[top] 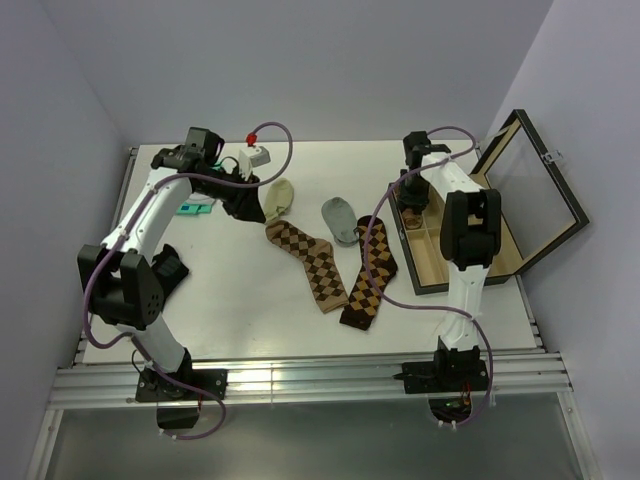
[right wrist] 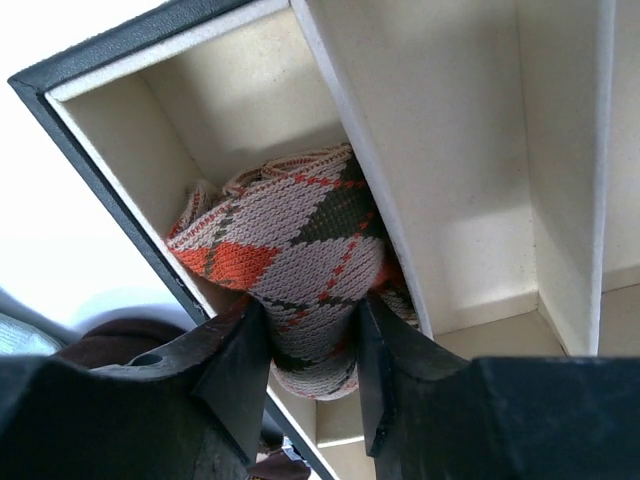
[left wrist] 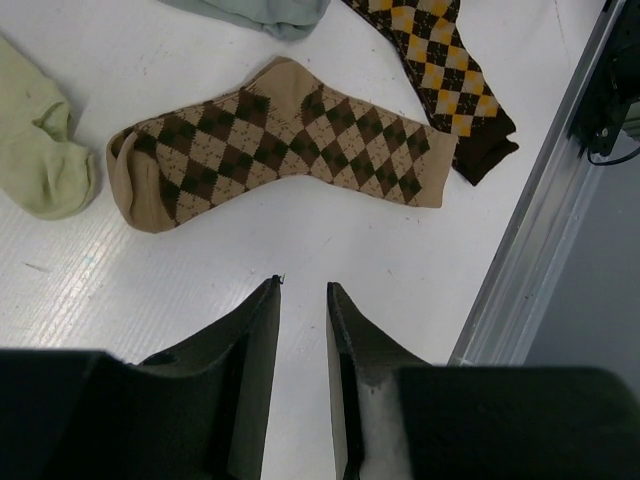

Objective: Roll the socks
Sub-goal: Place the sock in the storage box.

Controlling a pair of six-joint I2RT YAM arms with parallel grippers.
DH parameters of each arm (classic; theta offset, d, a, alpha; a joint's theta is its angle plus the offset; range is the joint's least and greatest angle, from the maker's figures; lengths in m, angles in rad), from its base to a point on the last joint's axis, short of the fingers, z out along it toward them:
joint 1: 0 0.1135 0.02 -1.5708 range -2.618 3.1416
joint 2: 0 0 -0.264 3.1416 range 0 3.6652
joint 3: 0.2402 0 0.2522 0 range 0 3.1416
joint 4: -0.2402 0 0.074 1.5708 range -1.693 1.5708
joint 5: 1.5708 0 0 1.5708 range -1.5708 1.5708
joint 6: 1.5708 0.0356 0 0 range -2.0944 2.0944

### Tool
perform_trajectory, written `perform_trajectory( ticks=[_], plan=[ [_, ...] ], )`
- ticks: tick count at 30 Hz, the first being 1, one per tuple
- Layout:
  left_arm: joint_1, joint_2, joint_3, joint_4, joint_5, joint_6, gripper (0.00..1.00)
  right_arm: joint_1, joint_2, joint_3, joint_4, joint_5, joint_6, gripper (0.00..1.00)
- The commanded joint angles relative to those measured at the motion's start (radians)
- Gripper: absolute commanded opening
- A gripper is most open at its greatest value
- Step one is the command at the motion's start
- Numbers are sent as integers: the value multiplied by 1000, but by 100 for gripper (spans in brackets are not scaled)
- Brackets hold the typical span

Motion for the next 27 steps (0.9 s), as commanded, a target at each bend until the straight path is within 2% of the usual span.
perform_trajectory(
  ticks=[1,8,14,21,27],
  plan=[
    [-19,-43,4,39,-12,-33,31,-5,-8,-45,-22,-1,18,43],
    [-41,-35,1,63,-15,-53,31,-4,-111,-110,46,30,32,52],
    [-53,-35,-5,82,-20,-67,31,-2,-179,-102,69,16,37,55],
    [-62,-31,-18,91,-29,-70,32,-2,-179,-65,60,-15,23,58],
    [-64,-49,-35,111,-47,-79,32,-2,-269,-124,127,-29,25,64]
  ],
)
